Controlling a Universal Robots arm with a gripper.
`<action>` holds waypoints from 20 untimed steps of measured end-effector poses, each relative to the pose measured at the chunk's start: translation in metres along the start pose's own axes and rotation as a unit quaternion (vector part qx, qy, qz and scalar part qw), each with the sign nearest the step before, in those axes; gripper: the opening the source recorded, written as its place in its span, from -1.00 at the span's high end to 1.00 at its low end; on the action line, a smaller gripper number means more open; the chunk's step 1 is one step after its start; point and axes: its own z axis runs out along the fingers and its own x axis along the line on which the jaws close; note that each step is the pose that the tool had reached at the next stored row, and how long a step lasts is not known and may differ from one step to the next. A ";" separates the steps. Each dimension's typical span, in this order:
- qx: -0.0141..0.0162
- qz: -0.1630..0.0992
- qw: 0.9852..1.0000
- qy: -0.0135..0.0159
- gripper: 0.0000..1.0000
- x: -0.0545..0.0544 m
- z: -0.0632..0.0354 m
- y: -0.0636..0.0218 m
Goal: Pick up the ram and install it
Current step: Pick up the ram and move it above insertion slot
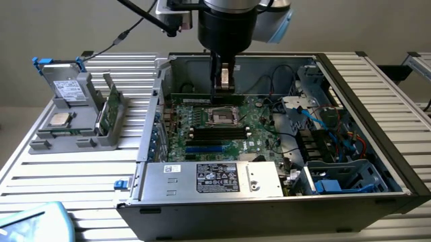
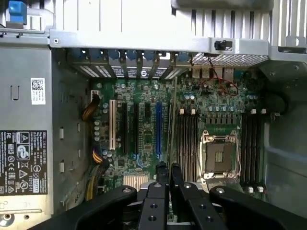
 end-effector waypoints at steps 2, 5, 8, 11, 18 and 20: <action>0.000 0.000 1.000 0.001 0.72 0.000 0.0018 -0.0086; 0.000 0.000 1.000 0.003 0.72 0.001 0.0046 -0.0225; 0.000 0.000 1.000 0.005 0.72 0.001 0.0075 -0.0356; -0.001 0.000 1.000 0.006 0.72 -0.002 0.0120 -0.0429; -0.001 0.000 1.000 0.006 0.72 -0.012 0.0259 -0.0447; -0.001 0.000 1.000 0.006 0.72 -0.015 0.0298 -0.0449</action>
